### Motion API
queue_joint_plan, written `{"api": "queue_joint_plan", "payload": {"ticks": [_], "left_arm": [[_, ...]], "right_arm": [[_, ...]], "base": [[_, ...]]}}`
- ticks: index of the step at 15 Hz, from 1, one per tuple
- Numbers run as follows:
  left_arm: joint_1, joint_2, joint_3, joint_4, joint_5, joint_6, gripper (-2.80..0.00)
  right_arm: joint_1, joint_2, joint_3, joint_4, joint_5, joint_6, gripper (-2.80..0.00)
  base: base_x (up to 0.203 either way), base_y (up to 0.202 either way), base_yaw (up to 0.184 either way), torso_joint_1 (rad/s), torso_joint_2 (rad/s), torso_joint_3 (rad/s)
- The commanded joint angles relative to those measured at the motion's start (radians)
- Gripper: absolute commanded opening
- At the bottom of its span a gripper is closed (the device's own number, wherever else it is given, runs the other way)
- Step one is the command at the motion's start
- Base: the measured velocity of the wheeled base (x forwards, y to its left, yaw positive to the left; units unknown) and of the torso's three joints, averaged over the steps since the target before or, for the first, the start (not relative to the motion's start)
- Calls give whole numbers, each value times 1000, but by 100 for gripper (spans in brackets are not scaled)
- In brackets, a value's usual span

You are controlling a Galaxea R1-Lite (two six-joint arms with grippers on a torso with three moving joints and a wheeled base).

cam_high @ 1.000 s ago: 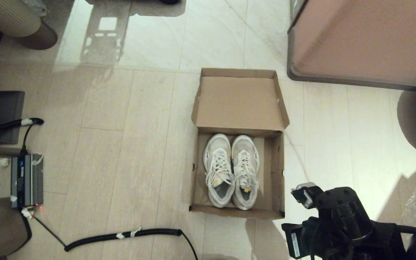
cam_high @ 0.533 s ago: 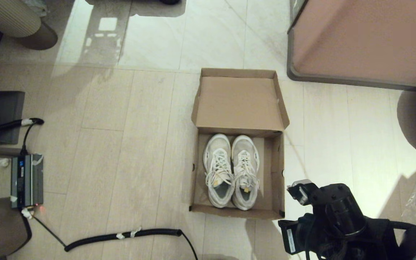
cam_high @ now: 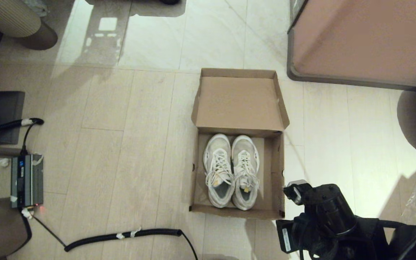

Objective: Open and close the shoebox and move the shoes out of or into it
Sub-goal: Put the shoes out of the shoe box

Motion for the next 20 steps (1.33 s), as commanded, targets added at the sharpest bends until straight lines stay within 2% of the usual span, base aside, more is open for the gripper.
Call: {"api": "queue_joint_plan", "payload": {"ticks": [1,10,13,14,18,20], "left_arm": [[0,2,0,1,0,0,-280],[0,4,0,1,0,0,-280],[0,2,0,1,0,0,-280],[0,4,0,1,-1,0,-280],[0,2,0,1,-1,0,-280],[0,4,0,1,0,0,-280]], "right_arm": [[13,16,-2,-4,-2,3,-280],[18,102,-58,-10,-25,20,-280],[19,177,-183,-4,-20,41,-280],[19,211,-235,-2,-20,47,0],[18,339,-307,4,-32,47,0],[18,398,-358,5,-66,51,0]], "base": [[0,0,0,0,0,0],[0,0,0,0,0,0],[0,0,0,0,0,0],[0,0,0,0,0,0],[0,0,0,0,0,0],[0,0,0,0,0,0]]}}
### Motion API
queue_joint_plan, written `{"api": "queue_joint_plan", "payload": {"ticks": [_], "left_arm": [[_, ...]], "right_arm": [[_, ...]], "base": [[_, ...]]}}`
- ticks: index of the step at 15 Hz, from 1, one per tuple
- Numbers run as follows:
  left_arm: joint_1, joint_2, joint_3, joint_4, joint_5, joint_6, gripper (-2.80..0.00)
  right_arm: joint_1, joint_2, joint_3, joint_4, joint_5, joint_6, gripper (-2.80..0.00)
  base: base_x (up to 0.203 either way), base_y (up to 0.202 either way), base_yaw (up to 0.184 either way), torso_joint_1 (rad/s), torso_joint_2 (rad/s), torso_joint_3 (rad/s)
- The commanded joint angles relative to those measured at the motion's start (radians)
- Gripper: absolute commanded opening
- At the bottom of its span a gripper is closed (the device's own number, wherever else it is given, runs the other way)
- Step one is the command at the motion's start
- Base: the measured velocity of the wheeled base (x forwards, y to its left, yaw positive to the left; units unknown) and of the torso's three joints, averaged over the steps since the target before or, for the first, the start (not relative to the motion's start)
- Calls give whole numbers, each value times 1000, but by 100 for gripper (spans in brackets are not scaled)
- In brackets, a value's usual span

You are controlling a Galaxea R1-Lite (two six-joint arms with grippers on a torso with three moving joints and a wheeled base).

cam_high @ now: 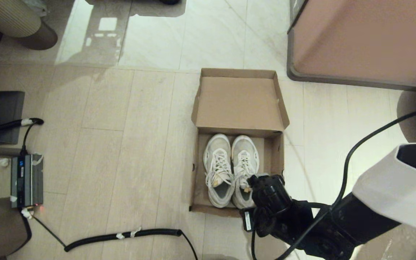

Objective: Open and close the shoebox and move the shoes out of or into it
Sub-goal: Put the shoes out of the shoe box

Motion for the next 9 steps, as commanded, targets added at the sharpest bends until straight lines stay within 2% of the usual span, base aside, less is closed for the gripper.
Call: {"api": "queue_joint_plan", "payload": {"ticks": [1,6,9], "left_arm": [[0,2,0,0,0,0,-280],[0,4,0,0,-1,0,-280],[0,3,0,0,-1,0,-280]], "right_arm": [[1,105,-86,-3,-27,4,0],[1,218,-355,132,-45,6,0],[-9,282,-446,182,-90,3,0]], "base": [[0,0,0,0,0,0],[0,0,0,0,0,0],[0,0,0,0,0,0]]}}
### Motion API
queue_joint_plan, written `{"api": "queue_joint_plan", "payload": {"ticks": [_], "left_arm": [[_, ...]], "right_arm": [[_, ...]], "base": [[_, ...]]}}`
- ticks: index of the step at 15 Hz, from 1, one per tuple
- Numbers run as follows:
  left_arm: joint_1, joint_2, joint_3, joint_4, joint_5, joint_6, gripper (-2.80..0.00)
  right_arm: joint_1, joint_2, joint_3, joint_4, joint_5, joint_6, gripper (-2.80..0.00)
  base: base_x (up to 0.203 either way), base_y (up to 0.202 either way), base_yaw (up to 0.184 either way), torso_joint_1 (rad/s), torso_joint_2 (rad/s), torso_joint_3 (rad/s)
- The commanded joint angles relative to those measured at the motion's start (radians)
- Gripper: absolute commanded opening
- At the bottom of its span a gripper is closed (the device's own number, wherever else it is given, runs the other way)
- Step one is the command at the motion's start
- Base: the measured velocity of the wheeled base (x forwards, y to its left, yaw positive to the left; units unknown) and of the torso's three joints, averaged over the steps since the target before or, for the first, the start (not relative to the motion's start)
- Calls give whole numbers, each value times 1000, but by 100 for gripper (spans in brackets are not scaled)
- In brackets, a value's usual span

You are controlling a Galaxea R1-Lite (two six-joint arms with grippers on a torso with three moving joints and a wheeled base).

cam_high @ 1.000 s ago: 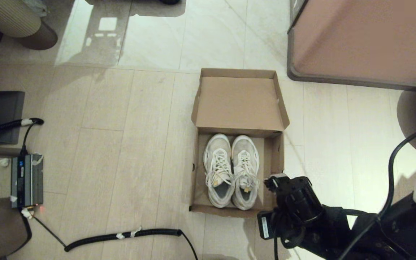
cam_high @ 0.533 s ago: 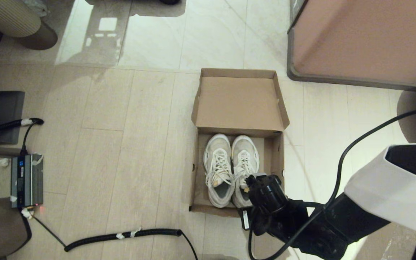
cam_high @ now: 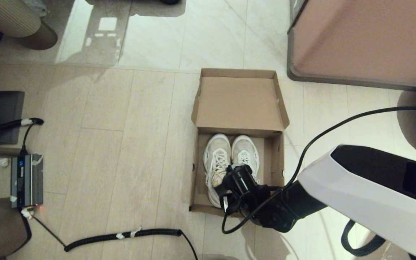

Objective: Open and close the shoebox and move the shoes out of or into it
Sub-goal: Put the shoes out of the shoe box

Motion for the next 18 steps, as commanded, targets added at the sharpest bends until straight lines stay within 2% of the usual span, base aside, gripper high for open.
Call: {"api": "queue_joint_plan", "payload": {"ticks": [1,9,13,14,18], "left_arm": [[0,3,0,0,-1,0,-280],[0,2,0,0,-1,0,-280],[0,3,0,0,0,0,-280],[0,2,0,0,-1,0,-280],[0,2,0,0,0,0,-280]], "right_arm": [[-6,71,-71,3,-21,1,0],[-61,240,-290,40,-107,-5,0],[-78,273,-341,84,-103,-12,0],[-80,277,-355,86,-103,-14,-280],[-76,291,-394,166,-90,-10,-280]], "base": [[0,0,0,0,0,0],[0,0,0,0,0,0],[0,0,0,0,0,0],[0,0,0,0,0,0],[0,0,0,0,0,0]]}}
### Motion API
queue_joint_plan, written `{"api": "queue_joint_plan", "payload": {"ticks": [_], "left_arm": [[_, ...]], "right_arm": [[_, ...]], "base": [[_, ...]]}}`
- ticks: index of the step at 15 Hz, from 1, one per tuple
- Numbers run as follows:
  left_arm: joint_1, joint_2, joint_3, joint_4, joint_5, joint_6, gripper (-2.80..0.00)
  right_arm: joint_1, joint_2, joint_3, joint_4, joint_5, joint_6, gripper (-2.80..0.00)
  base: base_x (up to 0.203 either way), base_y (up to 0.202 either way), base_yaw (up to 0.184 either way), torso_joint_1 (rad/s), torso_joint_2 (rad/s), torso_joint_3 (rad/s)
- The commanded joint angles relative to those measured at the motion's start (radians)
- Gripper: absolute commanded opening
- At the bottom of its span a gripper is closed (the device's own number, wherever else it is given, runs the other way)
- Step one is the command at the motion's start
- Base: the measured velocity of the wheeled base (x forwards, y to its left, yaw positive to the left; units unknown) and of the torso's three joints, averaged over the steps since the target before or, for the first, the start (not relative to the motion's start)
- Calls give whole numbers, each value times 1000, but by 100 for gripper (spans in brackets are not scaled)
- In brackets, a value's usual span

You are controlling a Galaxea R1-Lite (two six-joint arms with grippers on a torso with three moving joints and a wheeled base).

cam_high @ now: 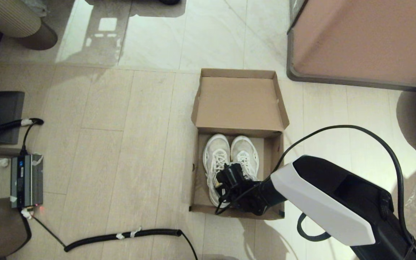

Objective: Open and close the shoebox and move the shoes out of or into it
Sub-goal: Put the shoes out of the shoe box

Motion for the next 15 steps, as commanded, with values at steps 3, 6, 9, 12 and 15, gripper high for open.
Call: {"api": "queue_joint_plan", "payload": {"ticks": [3,6,9,12,15], "left_arm": [[0,0,0,0,0,0,-280],[0,0,0,0,-1,0,-280],[0,2,0,0,-1,0,-280],[0,0,0,0,0,0,-280],[0,1,0,0,0,0,-280]], "right_arm": [[7,-12,-32,87,13,15,-280],[7,-142,3,127,28,44,-280],[8,-309,91,189,55,61,-280],[14,-461,267,203,74,96,-280],[24,-630,436,205,90,130,-280]], "base": [[0,0,0,0,0,0],[0,0,0,0,0,0],[0,0,0,0,0,0],[0,0,0,0,0,0],[0,0,0,0,0,0]]}}
